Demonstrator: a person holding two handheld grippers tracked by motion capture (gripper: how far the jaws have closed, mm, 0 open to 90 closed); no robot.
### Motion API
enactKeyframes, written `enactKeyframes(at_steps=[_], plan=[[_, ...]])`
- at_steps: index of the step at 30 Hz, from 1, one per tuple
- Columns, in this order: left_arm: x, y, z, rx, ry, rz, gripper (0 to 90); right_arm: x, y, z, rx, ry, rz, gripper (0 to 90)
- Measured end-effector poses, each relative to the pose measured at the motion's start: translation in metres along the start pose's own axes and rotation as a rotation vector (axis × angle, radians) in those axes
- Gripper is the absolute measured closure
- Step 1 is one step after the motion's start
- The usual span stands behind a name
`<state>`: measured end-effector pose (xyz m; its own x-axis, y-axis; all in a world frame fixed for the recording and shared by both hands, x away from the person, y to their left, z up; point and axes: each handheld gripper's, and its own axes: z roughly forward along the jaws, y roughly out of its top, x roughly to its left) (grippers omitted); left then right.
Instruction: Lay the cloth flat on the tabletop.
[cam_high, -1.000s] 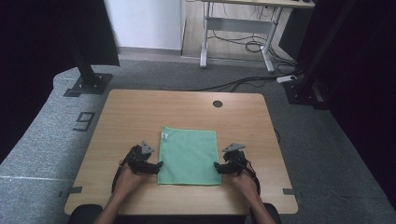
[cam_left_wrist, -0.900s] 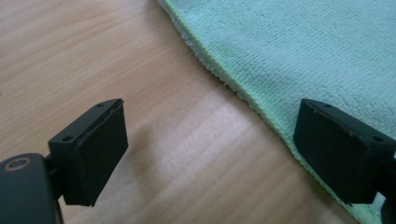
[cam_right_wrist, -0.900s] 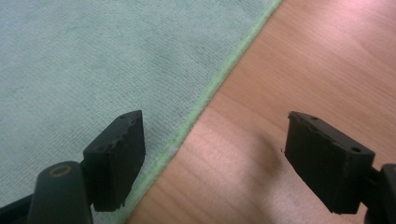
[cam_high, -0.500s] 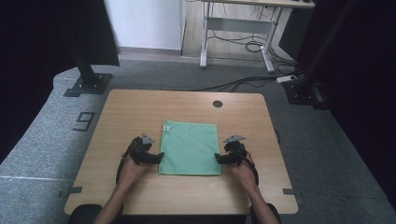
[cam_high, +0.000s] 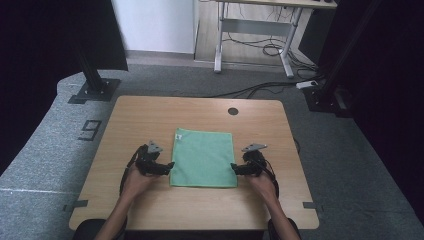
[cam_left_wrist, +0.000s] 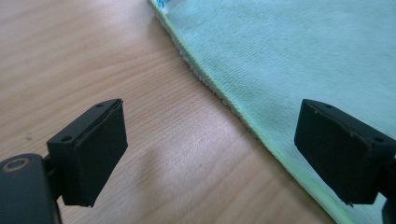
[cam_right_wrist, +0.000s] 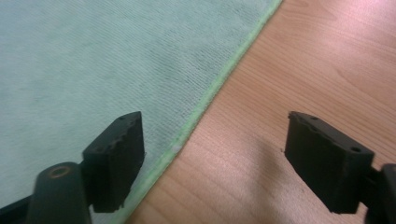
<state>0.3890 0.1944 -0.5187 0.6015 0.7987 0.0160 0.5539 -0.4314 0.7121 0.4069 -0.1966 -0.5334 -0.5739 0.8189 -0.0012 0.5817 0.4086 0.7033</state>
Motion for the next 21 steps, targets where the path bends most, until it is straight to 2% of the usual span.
enactKeyframes(at_steps=[5,8,11,16,21], plan=[[0.003,-0.012,-0.016,0.001,-0.023,0.000,8.1,-0.002,-0.002,-0.017,-0.025,0.008,0.008,13.9],[0.006,-0.022,-0.021,0.017,-0.012,0.005,7.0,-0.002,-0.007,-0.026,-0.027,0.006,-0.002,12.3],[0.010,-0.032,-0.024,0.025,-0.008,-0.012,4.2,-0.003,-0.016,-0.032,-0.009,-0.002,0.004,6.7],[0.016,-0.041,-0.025,0.028,-0.006,-0.040,1.5,-0.007,-0.031,-0.034,0.012,-0.021,0.022,0.0],[0.014,-0.048,-0.018,0.061,0.006,-0.026,0.0,-0.011,-0.040,-0.031,0.022,-0.025,0.040,0.0]])
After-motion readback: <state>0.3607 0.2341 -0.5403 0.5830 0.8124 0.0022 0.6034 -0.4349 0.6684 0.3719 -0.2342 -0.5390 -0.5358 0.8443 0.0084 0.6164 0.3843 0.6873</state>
